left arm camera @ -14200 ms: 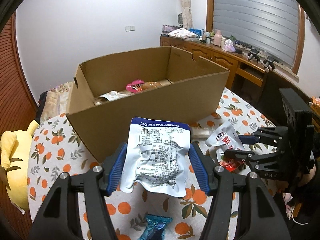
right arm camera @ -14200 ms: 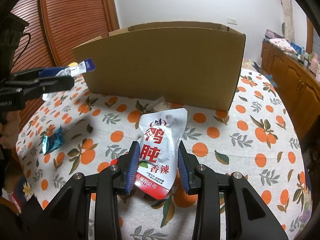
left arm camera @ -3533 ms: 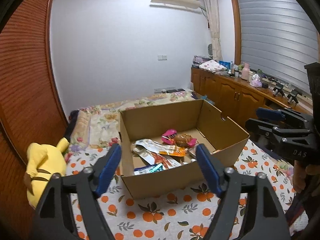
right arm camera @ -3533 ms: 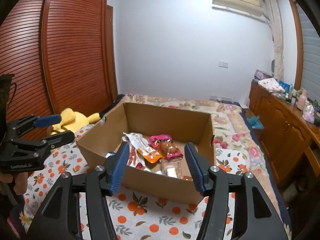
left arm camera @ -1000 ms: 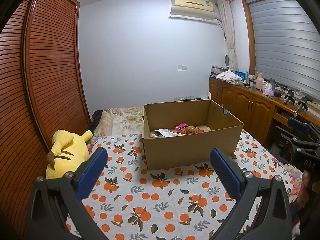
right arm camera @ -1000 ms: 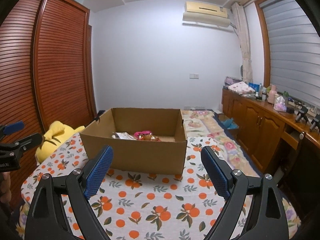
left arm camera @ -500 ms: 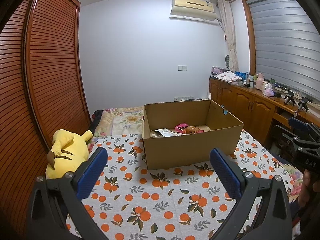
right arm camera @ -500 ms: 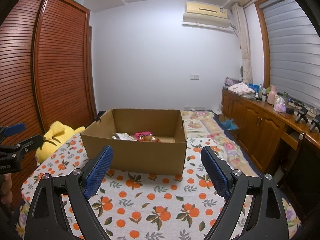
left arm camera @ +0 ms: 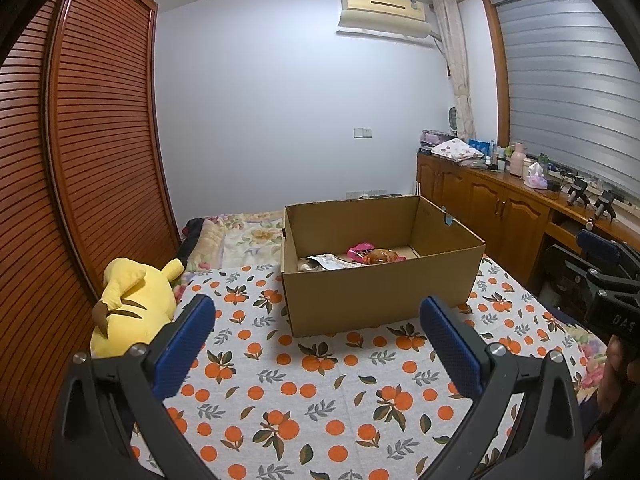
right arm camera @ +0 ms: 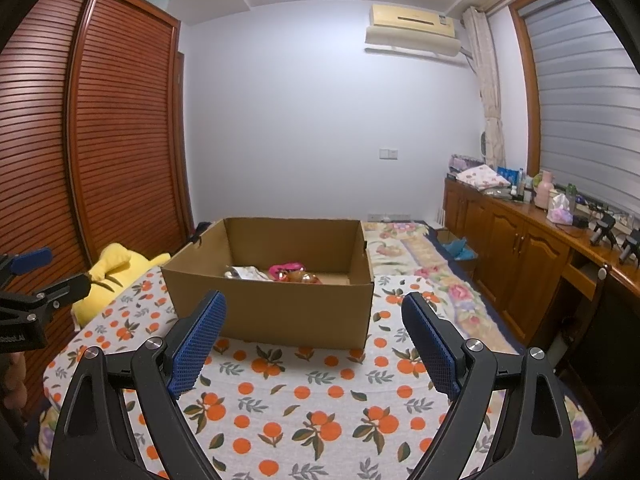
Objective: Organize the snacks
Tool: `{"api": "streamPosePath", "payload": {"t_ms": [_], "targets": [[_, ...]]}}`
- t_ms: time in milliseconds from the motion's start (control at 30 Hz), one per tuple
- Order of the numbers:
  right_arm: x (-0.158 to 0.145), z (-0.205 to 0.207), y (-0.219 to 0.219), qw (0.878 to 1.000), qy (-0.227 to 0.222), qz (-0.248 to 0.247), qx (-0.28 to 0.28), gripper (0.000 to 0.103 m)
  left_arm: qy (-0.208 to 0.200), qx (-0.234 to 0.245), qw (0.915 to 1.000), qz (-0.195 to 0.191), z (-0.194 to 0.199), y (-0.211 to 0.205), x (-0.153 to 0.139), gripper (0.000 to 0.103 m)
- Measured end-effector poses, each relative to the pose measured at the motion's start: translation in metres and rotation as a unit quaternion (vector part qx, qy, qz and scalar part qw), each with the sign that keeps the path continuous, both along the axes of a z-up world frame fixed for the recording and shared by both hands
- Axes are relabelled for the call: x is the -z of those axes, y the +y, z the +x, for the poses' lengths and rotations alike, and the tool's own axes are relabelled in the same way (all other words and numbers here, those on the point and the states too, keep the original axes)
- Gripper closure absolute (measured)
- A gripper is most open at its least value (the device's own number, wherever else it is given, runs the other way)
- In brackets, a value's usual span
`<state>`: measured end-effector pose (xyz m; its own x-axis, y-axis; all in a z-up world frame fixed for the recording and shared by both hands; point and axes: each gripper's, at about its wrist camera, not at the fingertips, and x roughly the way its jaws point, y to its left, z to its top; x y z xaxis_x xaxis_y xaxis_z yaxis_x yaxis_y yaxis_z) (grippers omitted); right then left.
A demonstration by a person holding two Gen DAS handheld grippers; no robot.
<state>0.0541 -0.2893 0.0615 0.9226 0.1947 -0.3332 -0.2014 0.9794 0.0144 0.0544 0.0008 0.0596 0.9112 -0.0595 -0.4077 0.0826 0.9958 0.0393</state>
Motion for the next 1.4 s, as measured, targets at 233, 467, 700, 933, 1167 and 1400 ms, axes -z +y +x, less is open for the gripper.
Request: {"api": "streamPosePath", "payload": {"t_ms": [233, 467, 700, 933, 1167, 1400], "targets": [[0.0, -0.0011, 0.0001, 1.0, -0.001, 0.0, -0.001, 0.012, 0.002, -0.001, 1.0, 0.002, 0.0007, -0.0001, 0.0019, 0.0], [0.0001, -0.0012, 0.0, 1.0, -0.001, 0.0, -0.001, 0.012, 0.002, -0.001, 1.0, 0.002, 0.0008, 0.0003, 0.0023, 0.0], [0.0002, -0.0011, 0.0, 1.0, -0.001, 0.0, 0.0, 0.012, 0.002, 0.001, 1.0, 0.001, 0.0005, -0.0001, 0.0027, 0.0], [0.0001, -0.0013, 0.0001, 1.0, -0.001, 0.0, 0.0, 0.012, 0.002, 0.002, 1.0, 0.0, -0.0001, -0.0013, 0.0034, 0.0], [0.0003, -0.0013, 0.0, 1.0, -0.001, 0.001, -0.001, 0.012, 0.001, 0.002, 1.0, -0.002, 0.0001, -0.0004, 0.003, 0.0], [0.0003, -0.0012, 0.0, 1.0, 0.0, 0.001, -0.002, 0.012, 0.001, 0.002, 1.0, -0.001, 0.0002, -0.0002, 0.0027, 0.0]]}}
